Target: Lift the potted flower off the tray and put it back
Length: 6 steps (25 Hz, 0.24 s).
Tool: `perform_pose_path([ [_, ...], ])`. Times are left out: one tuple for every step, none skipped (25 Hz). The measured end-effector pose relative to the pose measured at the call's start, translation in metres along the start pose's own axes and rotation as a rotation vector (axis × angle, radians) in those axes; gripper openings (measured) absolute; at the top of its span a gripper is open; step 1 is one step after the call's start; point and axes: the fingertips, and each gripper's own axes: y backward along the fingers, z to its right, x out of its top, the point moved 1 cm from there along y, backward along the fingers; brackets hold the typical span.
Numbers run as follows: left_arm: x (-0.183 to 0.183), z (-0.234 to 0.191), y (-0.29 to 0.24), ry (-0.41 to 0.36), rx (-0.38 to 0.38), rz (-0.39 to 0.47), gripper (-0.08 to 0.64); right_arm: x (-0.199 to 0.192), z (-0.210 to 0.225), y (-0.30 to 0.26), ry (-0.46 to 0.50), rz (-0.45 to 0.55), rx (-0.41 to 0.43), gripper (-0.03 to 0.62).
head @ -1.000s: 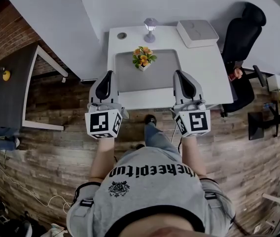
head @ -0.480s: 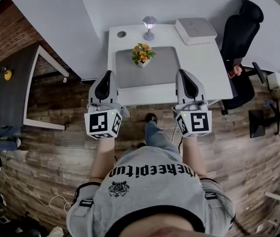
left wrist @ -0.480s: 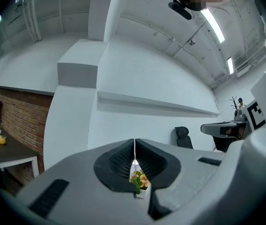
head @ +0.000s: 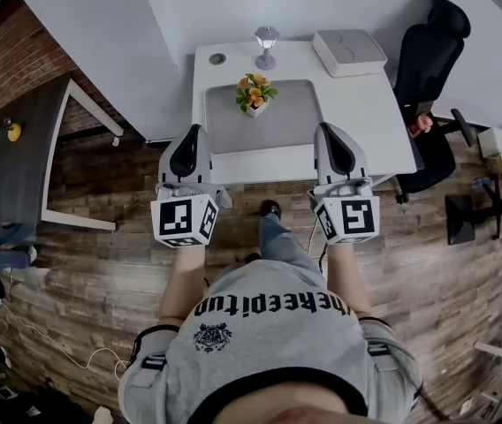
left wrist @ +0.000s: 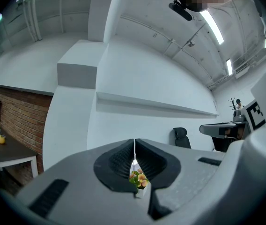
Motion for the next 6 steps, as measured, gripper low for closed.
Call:
perform_pose_path([
  [-0.0002,0.0000,0.0001,0.000,0.000,-0.001,0.005,0.0003,-0.0003,-0.0001,0.001,0.001,0.002,0.003],
  [-0.0004,0.0000,0.0001,0.000,-0.001,-0.002,0.005,0.0005,-0.0006,-0.0003,0.002,0.002,0.003,0.003],
  [-0.0005,0.0000,0.0002,0.000,-0.001,-0.003,0.005,0.0007,-0.0008,-0.0004,0.002,0.002,0.004,0.003],
  [-0.0005,0.0000,0.0002,0.001,-0.002,-0.004,0.005,0.0010,-0.0011,-0.0005,0.003,0.002,0.004,0.003],
  [-0.0003,-0.0001,0.0002,0.001,-0.003,-0.005,0.005,0.0013,-0.0015,-0.0006,0.003,0.001,0.005,0.003],
  [-0.0001,-0.0002,0.0002,0.002,-0.003,-0.006,0.005,0.0017,-0.0018,-0.0009,0.003,0.001,0.006,0.003],
])
